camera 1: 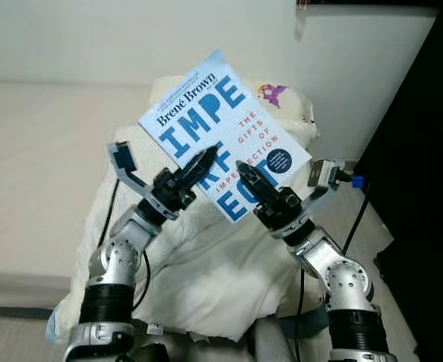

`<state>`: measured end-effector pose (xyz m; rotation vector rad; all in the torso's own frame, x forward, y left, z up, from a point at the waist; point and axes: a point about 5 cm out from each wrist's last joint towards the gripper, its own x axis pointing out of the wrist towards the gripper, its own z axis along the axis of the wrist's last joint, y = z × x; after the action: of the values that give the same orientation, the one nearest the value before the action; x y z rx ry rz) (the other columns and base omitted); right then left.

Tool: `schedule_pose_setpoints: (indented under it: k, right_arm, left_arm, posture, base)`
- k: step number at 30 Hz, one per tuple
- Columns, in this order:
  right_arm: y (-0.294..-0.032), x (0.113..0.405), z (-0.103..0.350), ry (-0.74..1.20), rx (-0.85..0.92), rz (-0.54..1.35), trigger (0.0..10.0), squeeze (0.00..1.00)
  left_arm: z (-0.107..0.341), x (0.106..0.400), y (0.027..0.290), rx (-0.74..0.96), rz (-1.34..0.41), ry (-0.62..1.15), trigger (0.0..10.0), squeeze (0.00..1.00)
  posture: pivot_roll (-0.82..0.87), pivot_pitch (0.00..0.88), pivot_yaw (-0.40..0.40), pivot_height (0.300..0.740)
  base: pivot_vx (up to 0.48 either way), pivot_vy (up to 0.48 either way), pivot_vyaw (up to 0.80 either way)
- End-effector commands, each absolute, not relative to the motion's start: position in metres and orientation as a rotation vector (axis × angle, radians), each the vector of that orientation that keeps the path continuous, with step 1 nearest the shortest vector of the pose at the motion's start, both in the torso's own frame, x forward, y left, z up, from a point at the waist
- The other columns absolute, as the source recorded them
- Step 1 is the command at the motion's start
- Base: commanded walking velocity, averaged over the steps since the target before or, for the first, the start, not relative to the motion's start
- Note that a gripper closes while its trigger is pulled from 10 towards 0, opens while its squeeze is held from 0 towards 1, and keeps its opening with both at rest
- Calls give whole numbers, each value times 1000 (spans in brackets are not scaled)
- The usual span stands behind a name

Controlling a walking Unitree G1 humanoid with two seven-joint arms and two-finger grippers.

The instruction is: Clean up the room

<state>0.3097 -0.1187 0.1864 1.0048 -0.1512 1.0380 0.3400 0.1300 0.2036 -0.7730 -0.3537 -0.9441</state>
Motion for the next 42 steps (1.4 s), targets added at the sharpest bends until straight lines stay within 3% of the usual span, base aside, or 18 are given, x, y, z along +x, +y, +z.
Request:
schedule_pose_setpoints:
  k: [1, 2, 6, 8, 11, 12, 13, 17, 18, 19, 21, 22, 24, 26, 29, 42]
  right_arm:
    - [-122, 314, 187, -170, 982, 997, 0, 0]
    - [-122, 314, 187, -170, 982, 997, 0, 0]
    - [-131, 328, 160, -61, 863, 776, 0, 0]
    - [-132, 329, 156, -43, 842, 743, 0, 0]
    - [-138, 331, 130, 70, 672, 617, 0, 0]
    - [-138, 331, 130, 70, 672, 617, 0, 0]
    - [-142, 331, 120, 110, 648, 579, 0, 0]
    - [-144, 330, 115, 132, 643, 557, 0, 0]
    - [-149, 329, 105, 174, 621, 526, 0, 0]
    - [-149, 329, 105, 174, 621, 526, 0, 0]
    - [-154, 324, 87, 248, 583, 482, 0, 0]
    - [-154, 324, 87, 248, 583, 482, 0, 0]
    - [-152, 322, 76, 286, 549, 470, 0, 0]
    - [-152, 322, 76, 286, 549, 470, 0, 0]
    - [-149, 321, 67, 310, 517, 472, 0, 0]
    - [-147, 316, 48, 371, 471, 437, 0, 0]
  left_arm:
    - [192, 349, 154, -754, -759, -323, 10000, 1000]
    - [192, 349, 154, -754, -759, -323, 10000, 1000]
    - [150, 359, 218, -719, -204, -174, 10000, 1000]
    - [142, 357, 228, -692, -117, -139, 10000, 1000]
    - [76, 318, 291, -590, 408, 135, 10000, 1000]
    - [76, 318, 291, -590, 408, 135, 10000, 1000]
    - [54, 298, 306, -555, 539, 230, 10000, 1000]
    - [42, 285, 313, -537, 601, 282, 10000, 1000]
    - [21, 267, 313, -486, 607, 387, 10000, 35]
    - [21, 267, 313, -486, 607, 387, 10000, 35]
    - [-18, 229, 305, -388, 589, 574, 10000, 0]
    - [-18, 229, 305, -388, 589, 574, 10000, 0]
    - [-47, 194, 296, -365, 620, 736, 10000, 0]
    - [-47, 194, 296, -365, 620, 736, 10000, 0]
    - [-66, 167, 287, -349, 648, 863, 10000, 0]
    - [-80, 149, 270, -209, 517, 991, 10000, 0]
  posture:
    - [-165, 71, 11, 600]
    - [-165, 71, 11, 600]
    - [-153, 75, 9, 600]
    - [-152, 76, 9, 600]
    - [-139, 75, 5, 600]
    - [-139, 75, 5, 600]
    - [-135, 75, 4, 600]
    - [-133, 74, 4, 600]
    - [-121, 74, 1, 605]
    - [-121, 74, 1, 605]
    - [-116, 67, -1, 615]
    - [-116, 67, -1, 615]
    - [-115, 64, -3, 624]
    - [-115, 64, -3, 624]
    - [-111, 58, -9, 639]
    - [-118, 63, 6, 693]
  base:
    - [0, 0, 0]
    - [0, 0, 0]
    - [0, 0, 0]
    - [0, 0, 0]
    - [0, 0, 0]
    - [0, 0, 0]
    - [0, 0, 0]
    - [0, 0, 0]
    - [0, 0, 0]
    - [0, 0, 0]
    - [0, 0, 0]
    - [0, 0, 0]
    - [0, 0, 0]
    - [0, 0, 0]
    - [-320, 0, 0]
    - [-73, 0, 0]
